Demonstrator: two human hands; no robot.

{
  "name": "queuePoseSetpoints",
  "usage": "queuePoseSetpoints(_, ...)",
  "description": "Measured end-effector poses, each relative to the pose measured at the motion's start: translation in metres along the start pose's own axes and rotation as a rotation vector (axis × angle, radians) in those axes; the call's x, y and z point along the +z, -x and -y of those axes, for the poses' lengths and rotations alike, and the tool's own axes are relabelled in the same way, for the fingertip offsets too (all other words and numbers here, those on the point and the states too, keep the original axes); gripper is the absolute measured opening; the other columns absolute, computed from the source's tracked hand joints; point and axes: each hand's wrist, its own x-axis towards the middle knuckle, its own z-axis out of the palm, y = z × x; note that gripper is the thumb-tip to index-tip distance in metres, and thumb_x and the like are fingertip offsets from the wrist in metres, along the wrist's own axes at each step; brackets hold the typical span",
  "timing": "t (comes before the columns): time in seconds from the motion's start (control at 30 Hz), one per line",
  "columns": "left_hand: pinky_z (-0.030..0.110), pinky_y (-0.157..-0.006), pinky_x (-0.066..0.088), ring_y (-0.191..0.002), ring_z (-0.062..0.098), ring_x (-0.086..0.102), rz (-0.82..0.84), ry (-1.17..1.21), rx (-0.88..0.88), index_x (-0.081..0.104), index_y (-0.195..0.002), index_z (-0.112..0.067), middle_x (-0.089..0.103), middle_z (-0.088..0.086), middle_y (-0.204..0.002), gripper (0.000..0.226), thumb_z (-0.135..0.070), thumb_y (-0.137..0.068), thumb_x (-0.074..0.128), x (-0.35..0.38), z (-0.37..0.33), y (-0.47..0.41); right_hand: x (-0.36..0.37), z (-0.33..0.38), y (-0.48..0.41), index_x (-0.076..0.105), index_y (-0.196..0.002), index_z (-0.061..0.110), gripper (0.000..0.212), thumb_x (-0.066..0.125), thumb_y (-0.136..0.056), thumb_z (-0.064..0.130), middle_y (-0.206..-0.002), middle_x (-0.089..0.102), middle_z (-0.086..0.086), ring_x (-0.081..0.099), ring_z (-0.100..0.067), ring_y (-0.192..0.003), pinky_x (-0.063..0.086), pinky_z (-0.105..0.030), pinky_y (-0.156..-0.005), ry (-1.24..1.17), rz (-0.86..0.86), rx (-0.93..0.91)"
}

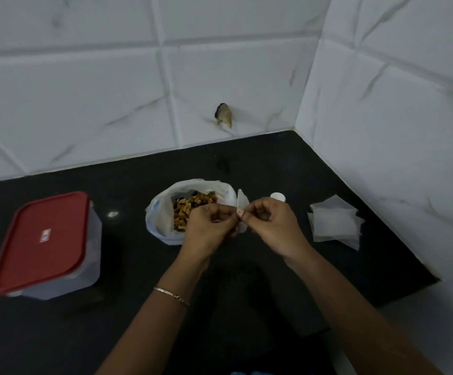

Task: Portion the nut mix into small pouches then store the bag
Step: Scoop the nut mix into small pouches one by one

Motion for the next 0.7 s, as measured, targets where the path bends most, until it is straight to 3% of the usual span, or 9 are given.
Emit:
queuePoseSetpoints(0.13, 0.013, -0.064, 0.054, -0.07, 0.0, 0.068, -0.04, -0.117, 0.074, 0.069, -0.082, -0.021, 0.072, -0.007, -0.074, 0.02, -0.003, -0.088, 0.063, -0.012, -0.003, 0.011, 0.015, 0.007, -0.003, 0.07, -0.083, 0.018, 0.007, 0.075, -0.083, 0.023, -0.079, 0.073, 0.001, 0.069, -0.012, -0.076, 0.058, -0.032, -0.074, 0.0, 0.016, 0.06)
queuePoseSetpoints(0.3, 0.02, -0.071, 0.057, -0.08, 0.01, 0.071, -0.123, -0.101, 0.02, 0.072, -0.088, -0.019, 0.074, -0.001, -0.083, 0.013, -0.007, -0.087, 0.067, -0.024, -0.001, 0.022, 0.03, 0.014, -0.005, 0.071, -0.082, 0.021, 0.004, 0.073, -0.082, 0.017, -0.083, 0.073, 0.001, 0.071, -0.014, -0.079, 0.06, -0.041, -0.078, -0.003, 0.077, 0.083)
queuePoseSetpoints(0.47, 0.016, -0.062, 0.053, -0.071, 0.004, 0.07, -0.201, -0.02, -0.021, 0.073, -0.093, -0.012, 0.074, -0.005, -0.08, 0.008, -0.015, -0.087, 0.067, -0.039, 0.003, 0.034, 0.041, 0.024, 0.001, 0.073, -0.085, 0.015, 0.006, 0.068, -0.087, 0.011, -0.084, 0.073, -0.002, 0.072, -0.015, -0.082, 0.06, -0.036, -0.079, -0.081, 0.191, 0.106)
queuePoseSetpoints(0.7, 0.024, -0.069, 0.057, -0.077, 0.013, 0.071, -0.266, -0.042, -0.001, 0.073, -0.086, -0.013, 0.074, 0.002, -0.082, 0.003, -0.014, -0.085, 0.07, -0.053, 0.011, 0.05, 0.055, 0.032, 0.011, 0.072, -0.091, 0.007, 0.012, 0.069, -0.088, 0.019, -0.086, 0.075, -0.008, 0.073, -0.017, -0.083, 0.06, -0.032, -0.077, -0.204, 0.28, 0.185)
